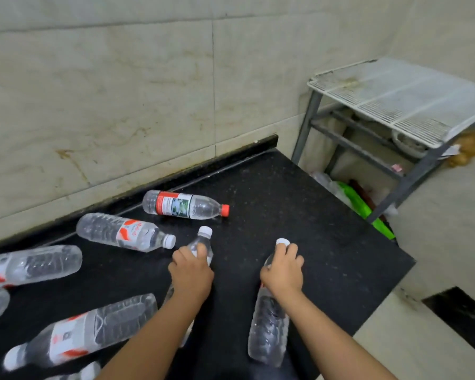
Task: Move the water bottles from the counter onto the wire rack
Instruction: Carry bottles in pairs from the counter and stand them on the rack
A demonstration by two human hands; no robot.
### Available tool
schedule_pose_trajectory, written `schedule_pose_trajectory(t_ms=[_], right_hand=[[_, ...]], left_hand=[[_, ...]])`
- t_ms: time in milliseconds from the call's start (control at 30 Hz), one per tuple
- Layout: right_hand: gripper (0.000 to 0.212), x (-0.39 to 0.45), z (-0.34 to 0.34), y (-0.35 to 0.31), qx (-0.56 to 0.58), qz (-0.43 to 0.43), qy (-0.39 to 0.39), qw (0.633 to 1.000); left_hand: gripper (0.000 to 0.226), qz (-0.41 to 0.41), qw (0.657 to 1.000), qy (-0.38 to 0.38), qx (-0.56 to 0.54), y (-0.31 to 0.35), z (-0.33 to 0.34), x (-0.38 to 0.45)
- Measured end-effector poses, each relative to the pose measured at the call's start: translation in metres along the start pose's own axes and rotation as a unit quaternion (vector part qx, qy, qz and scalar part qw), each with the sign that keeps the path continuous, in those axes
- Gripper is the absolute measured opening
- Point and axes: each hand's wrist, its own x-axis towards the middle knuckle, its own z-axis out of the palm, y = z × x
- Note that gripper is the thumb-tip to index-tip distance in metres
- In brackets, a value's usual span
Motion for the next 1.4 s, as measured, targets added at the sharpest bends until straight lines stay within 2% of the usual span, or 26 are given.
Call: schedule_pose_trajectory(t_ms=[100, 200, 300, 467, 600, 733, 833, 967, 1100, 1233, 1400], right_hand=[[0.05, -0.01, -0.02, 0.007, 0.0, -0.082, 0.063, 0.995], [0.043, -0.015, -0.04, 0.017, 0.01, -0.201, 0.173, 0.964], [0.038, -0.009, -0.066, 0.037, 0.045, -0.244, 0.226, 0.942], [0.033, 0.017, -0.142, 0.082, 0.117, -0.323, 0.34, 0.875], [0.037, 0.041, -0.221, 0.129, 0.188, -0.378, 0.394, 0.817], [0.039, 0.081, -0.296, 0.172, 0.202, -0.415, 0.427, 0.777], [0.039, 0.116, -0.342, 0.197, 0.191, -0.432, 0.445, 0.761], [0.039, 0.166, -0.392, 0.215, 0.191, -0.438, 0.468, 0.743], [0.039, 0.228, -0.435, 0.213, 0.221, -0.449, 0.485, 0.717], [0.039, 0.297, -0.46, 0.205, 0.259, -0.442, 0.46, 0.725], [0.038, 0.392, -0.47, 0.179, 0.226, -0.474, 0.441, 0.728]], left_hand=[[0.087, 0.015, 1.0, 0.026, 0.007, 0.004, -0.017, -0.002], [0.083, 0.021, 0.996, 0.082, -0.01, 0.021, -0.036, 0.0], [0.077, 0.047, 0.988, 0.14, -0.034, 0.054, -0.06, 0.003], [0.073, 0.085, 0.961, 0.239, -0.108, 0.132, -0.108, 0.02], [0.041, 0.079, 0.935, 0.297, -0.178, 0.208, -0.144, 0.042], [0.036, 0.084, 0.919, 0.336, -0.187, 0.301, -0.168, 0.061], [0.049, 0.08, 0.907, 0.356, -0.211, 0.366, -0.177, 0.085], [0.038, 0.097, 0.884, 0.409, -0.207, 0.432, -0.188, 0.122], [0.04, 0.117, 0.855, 0.469, -0.188, 0.47, -0.197, 0.175], [0.042, 0.113, 0.851, 0.489, -0.152, 0.49, -0.19, 0.241], [0.041, 0.102, 0.836, 0.511, -0.174, 0.509, -0.174, 0.331]])
